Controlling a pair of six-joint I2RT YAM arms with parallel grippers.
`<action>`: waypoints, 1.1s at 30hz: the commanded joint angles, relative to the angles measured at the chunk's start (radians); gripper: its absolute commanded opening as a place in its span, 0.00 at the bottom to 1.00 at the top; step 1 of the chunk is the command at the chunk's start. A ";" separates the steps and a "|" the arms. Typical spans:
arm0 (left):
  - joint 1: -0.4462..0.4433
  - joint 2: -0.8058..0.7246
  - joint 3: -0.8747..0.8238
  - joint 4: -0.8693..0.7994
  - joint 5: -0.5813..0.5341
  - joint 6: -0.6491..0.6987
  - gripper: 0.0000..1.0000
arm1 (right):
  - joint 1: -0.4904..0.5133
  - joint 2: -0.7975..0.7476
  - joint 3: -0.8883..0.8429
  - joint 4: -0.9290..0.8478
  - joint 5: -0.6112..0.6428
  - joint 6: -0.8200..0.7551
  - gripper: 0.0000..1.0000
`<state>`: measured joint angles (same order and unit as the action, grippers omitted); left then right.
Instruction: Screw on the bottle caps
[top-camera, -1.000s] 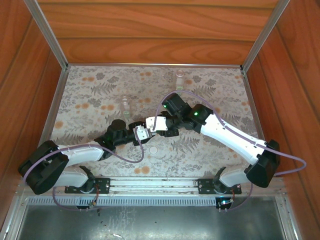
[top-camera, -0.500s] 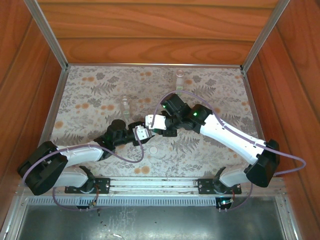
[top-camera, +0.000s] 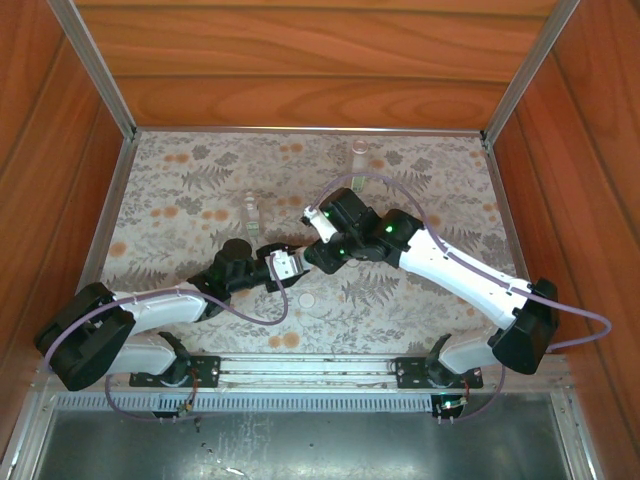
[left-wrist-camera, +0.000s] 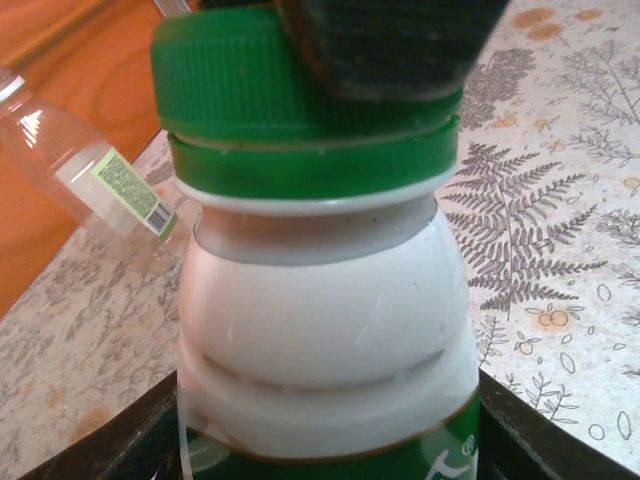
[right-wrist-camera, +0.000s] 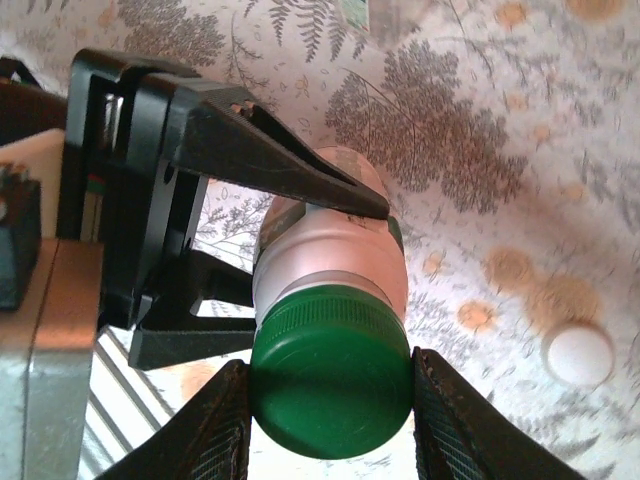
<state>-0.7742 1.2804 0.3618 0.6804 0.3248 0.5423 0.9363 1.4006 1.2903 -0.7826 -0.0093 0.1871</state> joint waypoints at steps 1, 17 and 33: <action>-0.011 -0.010 0.021 0.018 0.009 0.019 0.58 | -0.003 0.012 0.059 -0.084 0.020 0.240 0.14; -0.014 0.004 0.022 0.018 0.062 -0.013 0.65 | -0.004 -0.016 0.017 -0.034 -0.075 -0.050 0.28; -0.014 0.087 0.052 0.019 0.042 -0.081 0.65 | -0.004 -0.011 0.037 -0.083 -0.083 -0.004 0.25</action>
<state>-0.7799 1.3651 0.3916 0.6876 0.3641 0.4713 0.9348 1.3994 1.3151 -0.8383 -0.0731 0.1738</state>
